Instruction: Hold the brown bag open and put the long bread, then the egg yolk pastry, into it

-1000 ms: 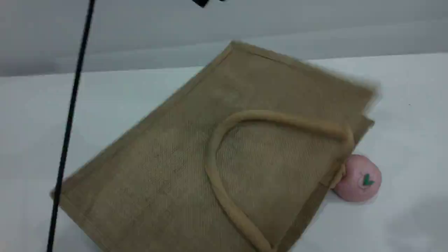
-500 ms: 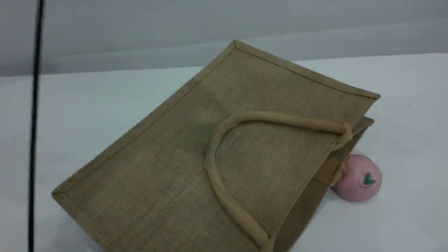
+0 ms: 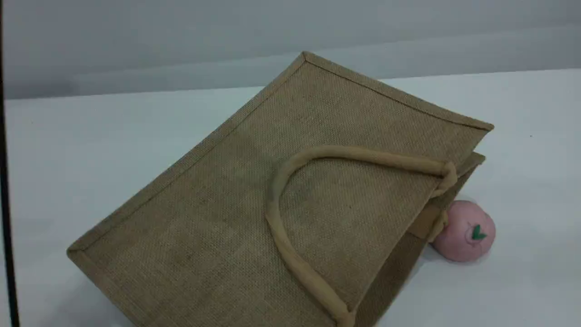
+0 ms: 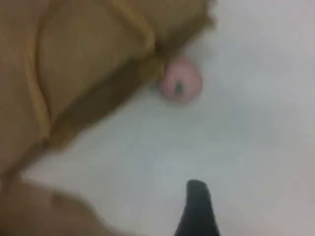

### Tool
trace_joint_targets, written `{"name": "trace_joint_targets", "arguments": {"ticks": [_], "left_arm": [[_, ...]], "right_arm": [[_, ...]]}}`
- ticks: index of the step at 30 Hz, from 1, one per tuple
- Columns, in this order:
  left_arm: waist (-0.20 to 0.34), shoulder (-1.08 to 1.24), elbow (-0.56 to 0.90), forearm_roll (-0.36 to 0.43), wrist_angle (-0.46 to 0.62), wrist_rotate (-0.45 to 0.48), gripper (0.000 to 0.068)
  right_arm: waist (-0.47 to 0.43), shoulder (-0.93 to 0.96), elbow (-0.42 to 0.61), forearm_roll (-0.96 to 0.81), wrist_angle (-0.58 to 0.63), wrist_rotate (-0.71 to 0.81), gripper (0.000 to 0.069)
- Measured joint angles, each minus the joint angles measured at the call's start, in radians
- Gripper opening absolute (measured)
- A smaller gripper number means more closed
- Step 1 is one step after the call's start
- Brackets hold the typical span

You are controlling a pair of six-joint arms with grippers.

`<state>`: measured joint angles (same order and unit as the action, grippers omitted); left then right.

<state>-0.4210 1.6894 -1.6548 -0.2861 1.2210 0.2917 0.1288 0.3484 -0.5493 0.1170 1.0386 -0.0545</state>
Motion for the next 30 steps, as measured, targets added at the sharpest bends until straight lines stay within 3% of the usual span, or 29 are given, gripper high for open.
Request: {"name": "trace_joint_targets", "arguments": {"ticks": [4,8,13,24,30], "left_arm": [[0.000,-0.086,0.108,-0.001,-0.001,-0.031,0.0430],[0.000,-0.200,0.235,0.000,-0.002,-0.048,0.0430],[0.000,-0.368,0.418,-0.001,-0.009,-0.069,0.0430],[0.000,-0.838,0.819,0.005,-0.181,-0.062,0.0430],[0.000,-1.106,0.967,0.075,-0.179,-0.065,0.0430]], "right_arm": [[0.000,-0.129,0.024,-0.028,-0.032,0.000,0.0476],[0.000,-0.199,0.045,-0.076,0.048,0.010,0.0476],[0.000,-0.201,0.043,-0.069,0.027,0.009,0.0476],[0.000,-0.199,0.043,-0.068,0.027,0.013,0.0476],[0.000,-0.199,0.043,-0.067,0.027,0.012,0.0476]]}}
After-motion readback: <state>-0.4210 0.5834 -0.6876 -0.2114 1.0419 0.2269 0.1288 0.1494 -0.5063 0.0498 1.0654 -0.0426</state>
